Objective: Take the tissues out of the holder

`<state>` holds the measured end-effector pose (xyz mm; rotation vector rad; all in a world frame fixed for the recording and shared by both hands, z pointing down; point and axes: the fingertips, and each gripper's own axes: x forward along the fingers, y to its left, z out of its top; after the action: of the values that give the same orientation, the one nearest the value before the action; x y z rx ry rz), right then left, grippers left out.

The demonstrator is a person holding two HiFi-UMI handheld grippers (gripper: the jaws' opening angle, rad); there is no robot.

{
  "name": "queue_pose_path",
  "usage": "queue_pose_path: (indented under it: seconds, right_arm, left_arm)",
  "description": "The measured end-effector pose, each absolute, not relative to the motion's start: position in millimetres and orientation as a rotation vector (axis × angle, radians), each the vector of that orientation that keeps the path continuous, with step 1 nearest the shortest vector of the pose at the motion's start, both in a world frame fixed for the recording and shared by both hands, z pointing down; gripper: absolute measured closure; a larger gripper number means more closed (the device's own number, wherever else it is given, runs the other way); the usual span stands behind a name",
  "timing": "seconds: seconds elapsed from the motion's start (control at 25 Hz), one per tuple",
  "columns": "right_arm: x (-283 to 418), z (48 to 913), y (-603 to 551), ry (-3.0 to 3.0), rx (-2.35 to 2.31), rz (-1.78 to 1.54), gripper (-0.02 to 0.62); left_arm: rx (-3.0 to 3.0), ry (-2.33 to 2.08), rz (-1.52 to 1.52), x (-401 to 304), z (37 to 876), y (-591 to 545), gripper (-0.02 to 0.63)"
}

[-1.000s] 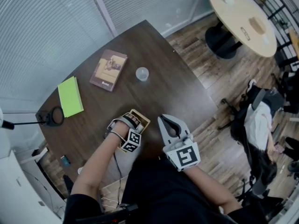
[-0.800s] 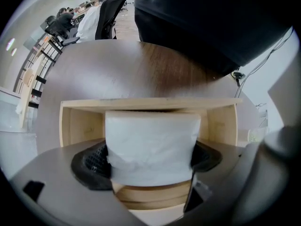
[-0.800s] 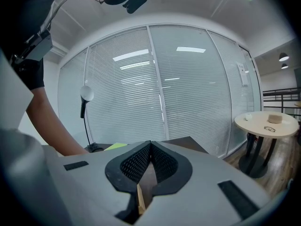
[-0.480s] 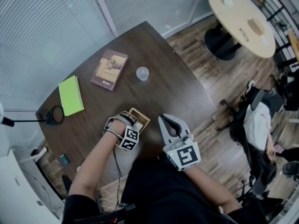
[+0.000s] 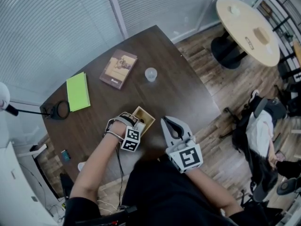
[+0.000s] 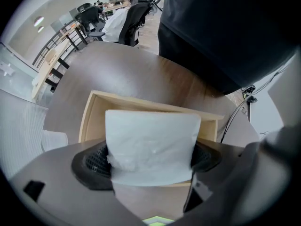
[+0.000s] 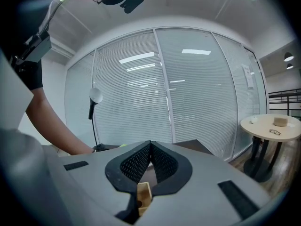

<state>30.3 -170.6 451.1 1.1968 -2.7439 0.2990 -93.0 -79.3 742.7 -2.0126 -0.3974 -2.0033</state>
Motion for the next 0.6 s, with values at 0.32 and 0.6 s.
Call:
queue_pose_path:
  seconds: [0.32, 0.6]
  right_arm:
    - [15.7, 441.6, -145.8, -2.779, 1.15, 0.275, 0.586]
    - [-1.6, 436.9, -121.2, -2.813, 1.098, 0.261, 0.586]
  left_arm:
    - [-1.975, -0.311, -1.986, -100.2, 715.8, -70.5, 0.137]
    - [-2.105, -0.139, -1.937, -99.5, 692.0, -52.6, 0.137]
